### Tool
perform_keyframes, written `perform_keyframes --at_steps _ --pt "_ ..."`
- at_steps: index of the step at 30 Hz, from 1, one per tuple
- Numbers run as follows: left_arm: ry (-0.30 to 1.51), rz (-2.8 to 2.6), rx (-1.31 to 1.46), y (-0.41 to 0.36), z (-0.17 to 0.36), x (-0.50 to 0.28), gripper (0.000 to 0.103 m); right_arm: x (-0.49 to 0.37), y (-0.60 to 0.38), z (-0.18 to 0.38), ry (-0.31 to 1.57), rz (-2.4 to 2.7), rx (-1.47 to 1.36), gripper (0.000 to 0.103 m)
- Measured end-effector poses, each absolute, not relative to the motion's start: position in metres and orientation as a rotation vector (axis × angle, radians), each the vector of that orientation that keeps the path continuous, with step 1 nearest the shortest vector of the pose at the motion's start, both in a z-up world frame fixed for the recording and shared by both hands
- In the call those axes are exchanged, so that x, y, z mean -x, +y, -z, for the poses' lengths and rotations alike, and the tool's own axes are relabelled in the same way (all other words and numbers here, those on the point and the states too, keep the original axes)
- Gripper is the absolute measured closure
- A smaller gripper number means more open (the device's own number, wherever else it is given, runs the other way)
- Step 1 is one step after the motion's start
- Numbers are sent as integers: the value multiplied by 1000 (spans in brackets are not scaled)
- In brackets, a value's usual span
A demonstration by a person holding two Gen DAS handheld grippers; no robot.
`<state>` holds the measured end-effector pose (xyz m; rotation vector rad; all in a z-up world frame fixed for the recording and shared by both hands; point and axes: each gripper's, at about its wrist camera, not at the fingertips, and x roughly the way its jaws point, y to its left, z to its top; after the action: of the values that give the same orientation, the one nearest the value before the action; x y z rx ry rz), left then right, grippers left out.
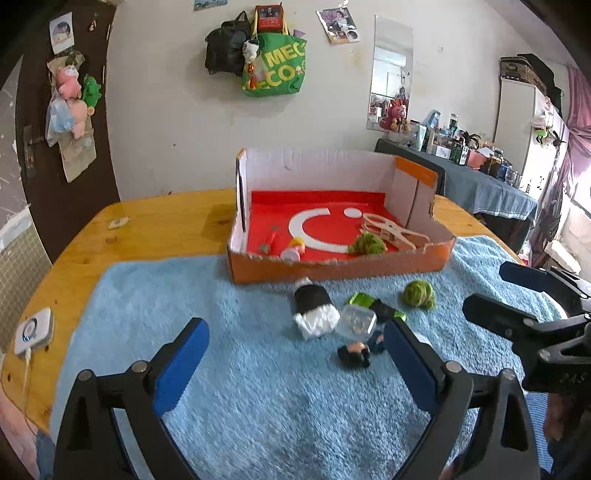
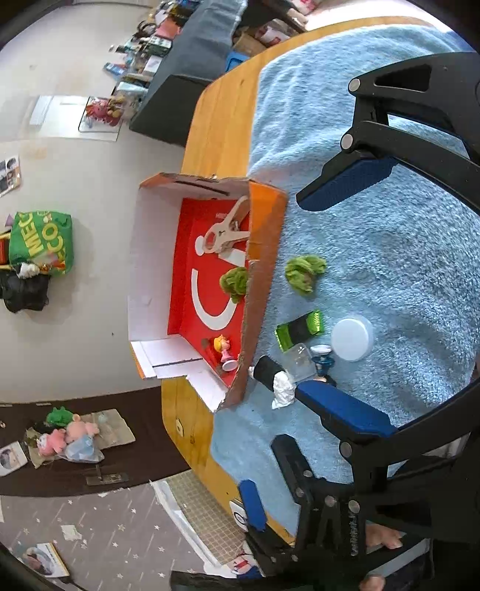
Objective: Organize objects
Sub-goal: 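Pull both tools back from the box toward the items on the towel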
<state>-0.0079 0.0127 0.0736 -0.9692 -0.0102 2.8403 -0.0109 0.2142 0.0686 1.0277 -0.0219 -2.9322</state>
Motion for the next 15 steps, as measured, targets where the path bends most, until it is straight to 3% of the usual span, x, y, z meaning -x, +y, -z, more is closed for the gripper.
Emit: perform_keyframes --at_steps 15 --pt "-69 -2806 1083 15 -33 -3 6 -4 223 -24 -121 2966 -1122 9"
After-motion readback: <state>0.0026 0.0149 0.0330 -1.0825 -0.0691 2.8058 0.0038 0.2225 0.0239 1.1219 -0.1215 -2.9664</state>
